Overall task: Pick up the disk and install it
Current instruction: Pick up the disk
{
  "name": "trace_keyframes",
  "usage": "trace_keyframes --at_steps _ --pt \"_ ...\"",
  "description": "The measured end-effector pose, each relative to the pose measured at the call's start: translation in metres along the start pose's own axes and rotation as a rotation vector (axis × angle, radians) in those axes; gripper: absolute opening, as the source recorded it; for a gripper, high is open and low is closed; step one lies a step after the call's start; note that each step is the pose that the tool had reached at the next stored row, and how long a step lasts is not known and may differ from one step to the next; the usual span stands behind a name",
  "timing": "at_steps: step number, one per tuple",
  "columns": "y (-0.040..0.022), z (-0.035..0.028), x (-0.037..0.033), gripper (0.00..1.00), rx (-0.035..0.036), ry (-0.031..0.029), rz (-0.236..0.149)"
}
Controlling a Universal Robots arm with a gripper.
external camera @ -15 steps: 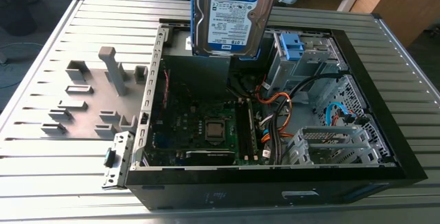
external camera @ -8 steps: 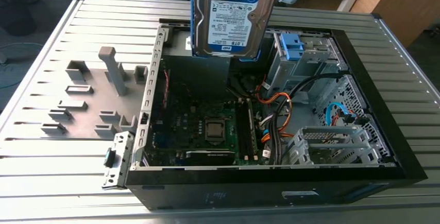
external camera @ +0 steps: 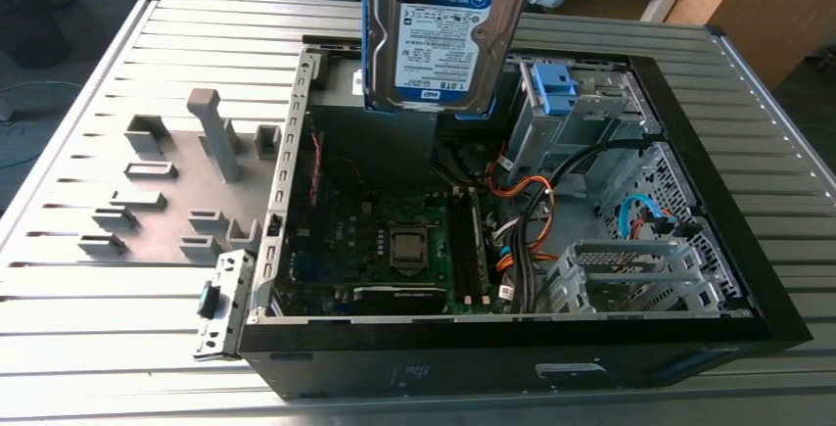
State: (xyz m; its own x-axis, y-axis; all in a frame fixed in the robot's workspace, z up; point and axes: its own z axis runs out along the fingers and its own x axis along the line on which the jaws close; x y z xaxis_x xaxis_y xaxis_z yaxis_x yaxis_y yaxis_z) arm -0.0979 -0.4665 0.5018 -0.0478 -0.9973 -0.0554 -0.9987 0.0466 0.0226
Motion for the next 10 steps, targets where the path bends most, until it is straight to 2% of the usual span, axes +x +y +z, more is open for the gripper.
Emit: trace_keyframes --at_steps 10 --pt "-0.0002 -0.0002 0.0036 0.36 0.0 0.0 0.0"
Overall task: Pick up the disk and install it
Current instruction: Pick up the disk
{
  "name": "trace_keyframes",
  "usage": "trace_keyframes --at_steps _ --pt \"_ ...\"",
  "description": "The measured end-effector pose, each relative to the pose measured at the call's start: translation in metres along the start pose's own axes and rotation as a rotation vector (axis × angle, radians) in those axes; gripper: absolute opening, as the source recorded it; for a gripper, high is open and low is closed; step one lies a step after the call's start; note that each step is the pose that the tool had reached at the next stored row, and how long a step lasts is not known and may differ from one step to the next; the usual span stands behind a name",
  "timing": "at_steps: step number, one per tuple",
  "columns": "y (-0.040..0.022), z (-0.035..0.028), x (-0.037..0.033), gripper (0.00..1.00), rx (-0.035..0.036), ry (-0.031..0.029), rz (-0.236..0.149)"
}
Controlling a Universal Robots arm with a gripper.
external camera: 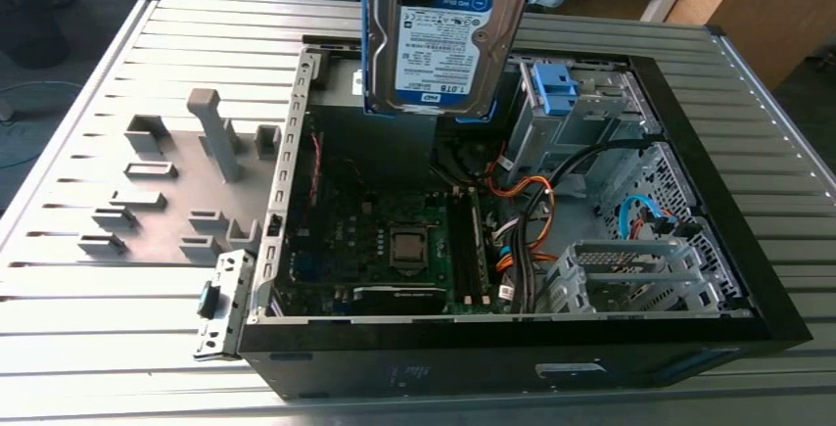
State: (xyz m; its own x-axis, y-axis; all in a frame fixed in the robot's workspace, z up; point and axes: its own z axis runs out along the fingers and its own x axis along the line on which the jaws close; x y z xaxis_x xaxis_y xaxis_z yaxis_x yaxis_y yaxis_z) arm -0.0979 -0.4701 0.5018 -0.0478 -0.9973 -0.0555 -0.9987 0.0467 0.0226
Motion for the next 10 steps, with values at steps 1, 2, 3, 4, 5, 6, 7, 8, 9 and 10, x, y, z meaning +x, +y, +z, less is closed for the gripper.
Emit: trace_keyframes --at_steps 1,2,3,4,5,6,7,8,9,10 --pt "0.0 0.0 0.0004 0.36 0.0 0.0 0.0" --pt "0.0 -0.0001 0.0007 0.36 0.0 0.0 0.0" --pt "0.0 -0.0001 0.001 0.36 0.0 0.0001 0.0" --pt "-0.0001 -0.0001 0.0014 0.36 0.0 0.0001 0.0" --pt "-0.0001 -0.0001 0.0017 0.36 0.0 0.0001 0.0" --pt "-0.0001 -0.0002 0.0021 0.36 0.0 0.0001 0.0" --pt "-0.0001 -0.0002 0.0024 0.36 0.0 0.0 0.0" --pt "-0.0001 -0.0002 0.0028 0.36 0.0 0.0 0.0" --pt "-0.0001 -0.0002 0.0031 0.36 0.0 0.0 0.0" --pt "-0.0002 -0.0002 0.0035 0.36 0.0 0.0001 0.0"
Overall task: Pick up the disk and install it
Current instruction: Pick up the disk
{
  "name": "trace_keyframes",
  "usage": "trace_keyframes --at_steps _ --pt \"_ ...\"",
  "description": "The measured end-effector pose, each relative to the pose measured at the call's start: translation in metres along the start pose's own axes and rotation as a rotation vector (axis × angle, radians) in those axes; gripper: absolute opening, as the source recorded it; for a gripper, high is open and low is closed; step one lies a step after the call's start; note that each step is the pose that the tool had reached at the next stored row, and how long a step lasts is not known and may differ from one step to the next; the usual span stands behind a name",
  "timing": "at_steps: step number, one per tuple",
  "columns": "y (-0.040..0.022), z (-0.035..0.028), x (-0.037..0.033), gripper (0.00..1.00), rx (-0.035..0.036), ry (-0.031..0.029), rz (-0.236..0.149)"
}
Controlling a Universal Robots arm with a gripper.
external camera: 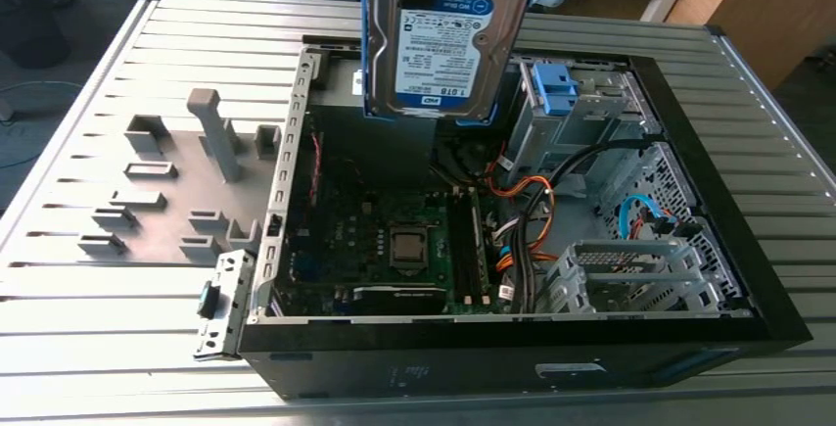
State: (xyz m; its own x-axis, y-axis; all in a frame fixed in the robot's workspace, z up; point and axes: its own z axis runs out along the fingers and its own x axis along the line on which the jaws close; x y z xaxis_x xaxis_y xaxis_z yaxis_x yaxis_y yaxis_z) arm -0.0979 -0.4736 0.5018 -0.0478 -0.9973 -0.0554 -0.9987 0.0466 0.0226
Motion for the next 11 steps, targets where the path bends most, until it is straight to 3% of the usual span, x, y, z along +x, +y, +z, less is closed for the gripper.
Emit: trace_keyframes --at_steps 11 --pt "-0.0002 -0.0002 0.0038 0.36 0.0 0.0 0.0"
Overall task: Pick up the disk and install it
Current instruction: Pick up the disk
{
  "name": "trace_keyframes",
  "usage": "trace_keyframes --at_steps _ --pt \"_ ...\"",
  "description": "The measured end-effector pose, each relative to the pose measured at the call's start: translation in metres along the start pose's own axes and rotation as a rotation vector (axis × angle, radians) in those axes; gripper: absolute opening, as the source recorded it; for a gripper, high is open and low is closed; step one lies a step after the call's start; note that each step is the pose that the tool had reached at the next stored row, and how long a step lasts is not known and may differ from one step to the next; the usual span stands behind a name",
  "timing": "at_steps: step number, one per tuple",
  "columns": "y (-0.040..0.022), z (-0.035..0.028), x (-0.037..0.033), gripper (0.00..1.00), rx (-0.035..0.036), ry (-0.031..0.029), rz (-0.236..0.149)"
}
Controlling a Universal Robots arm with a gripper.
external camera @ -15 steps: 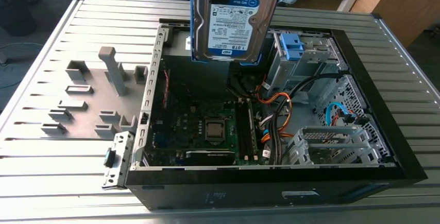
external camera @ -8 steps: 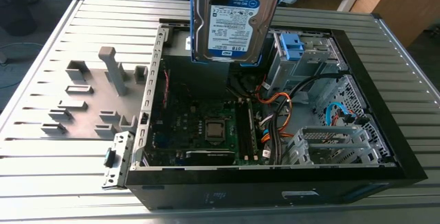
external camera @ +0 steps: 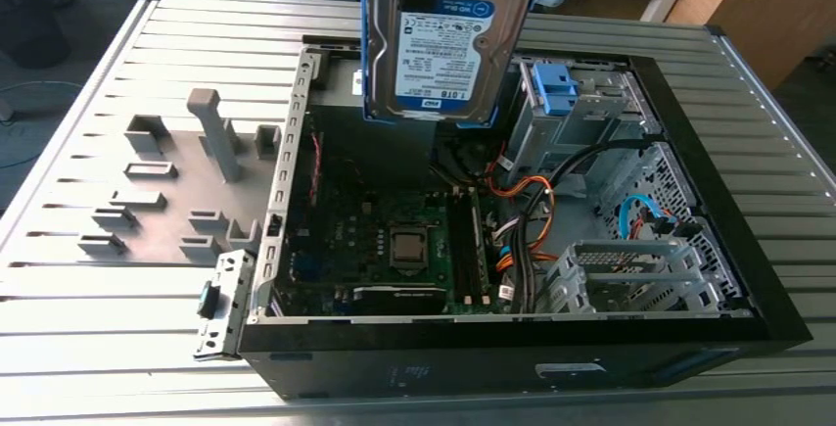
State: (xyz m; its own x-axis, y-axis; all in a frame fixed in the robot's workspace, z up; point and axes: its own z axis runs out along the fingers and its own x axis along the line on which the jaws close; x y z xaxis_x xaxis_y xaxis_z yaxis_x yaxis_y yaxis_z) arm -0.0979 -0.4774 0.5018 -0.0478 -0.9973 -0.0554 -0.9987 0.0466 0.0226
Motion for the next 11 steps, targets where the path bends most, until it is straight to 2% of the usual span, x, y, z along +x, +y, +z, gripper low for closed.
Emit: trace_keyframes --at_steps 11 --pt "-0.0002 -0.0002 0.0038 0.36 0.0 -0.0001 0.0"
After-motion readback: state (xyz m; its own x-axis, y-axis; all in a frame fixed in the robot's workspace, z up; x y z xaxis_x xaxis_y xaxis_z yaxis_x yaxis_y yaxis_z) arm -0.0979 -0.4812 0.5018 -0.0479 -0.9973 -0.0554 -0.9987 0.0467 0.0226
